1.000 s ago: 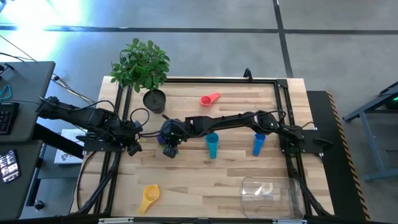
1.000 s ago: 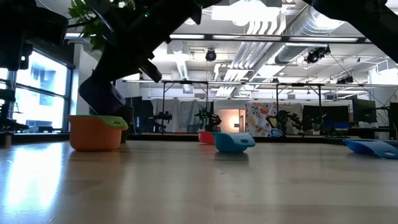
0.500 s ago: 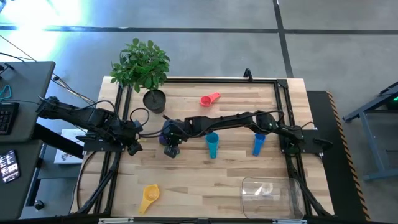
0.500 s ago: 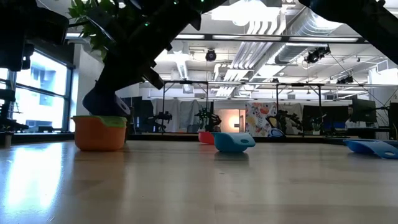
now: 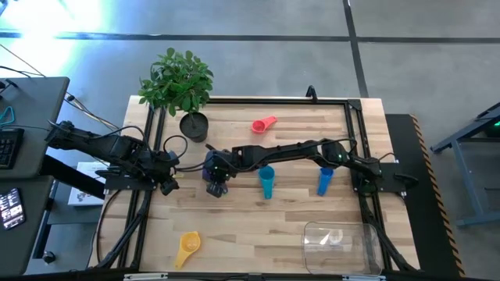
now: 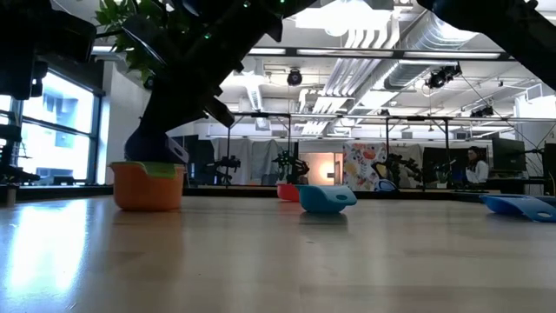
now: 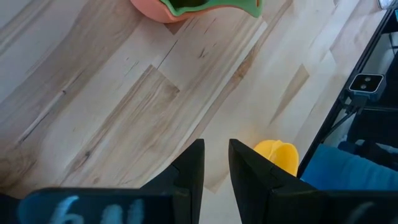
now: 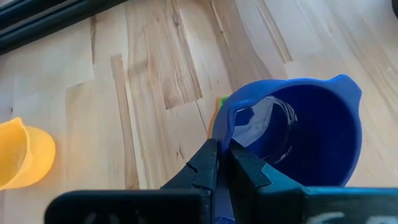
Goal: Nest measuring cups in basket
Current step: Stack the violet measuring cup on the green measuring cup
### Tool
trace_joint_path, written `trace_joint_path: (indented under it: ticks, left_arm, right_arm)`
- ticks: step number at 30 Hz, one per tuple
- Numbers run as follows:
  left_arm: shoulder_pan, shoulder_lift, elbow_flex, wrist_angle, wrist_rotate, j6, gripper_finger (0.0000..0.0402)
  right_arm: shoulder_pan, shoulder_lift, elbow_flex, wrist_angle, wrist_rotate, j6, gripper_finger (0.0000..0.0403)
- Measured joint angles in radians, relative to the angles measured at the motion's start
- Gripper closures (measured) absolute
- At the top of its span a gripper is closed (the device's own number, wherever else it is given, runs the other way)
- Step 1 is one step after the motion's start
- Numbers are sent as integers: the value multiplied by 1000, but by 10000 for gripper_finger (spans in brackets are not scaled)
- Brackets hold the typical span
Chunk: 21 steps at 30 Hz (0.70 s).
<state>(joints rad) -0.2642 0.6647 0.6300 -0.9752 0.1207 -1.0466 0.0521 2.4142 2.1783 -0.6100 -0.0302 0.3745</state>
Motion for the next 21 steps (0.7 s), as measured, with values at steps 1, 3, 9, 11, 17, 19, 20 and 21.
trace_joint_path:
  ticks: [1,3,9,11,17,19,20,21]
  left_arm:
    - [0,0,0,0,0,0,339]
    - [0,0,0,0,0,0,339]
    - [0,0,0,0,0,1,339]
    - [0,0,0,0,0,1,339]
    - [0,0,0,0,0,0,339]
    - [0,0,0,0,0,1,339]
    - [0,0,0,0,0,1,339]
    - [0,0,0,0,0,0,339]
  right_arm:
    - [0,0,4,-7,3,10,387]
    - [-2,-2,6,-12,3,17,387]
    - [-4,-2,6,-20,-1,18,386]
    - [-4,-2,6,-24,-1,18,386]
    - [-9,-2,7,-23,-16,48,386]
    - [-12,-2,7,-23,-26,55,386]
    - [-13,-2,7,-23,-30,55,386]
    - [-14,-2,7,-23,-31,55,386]
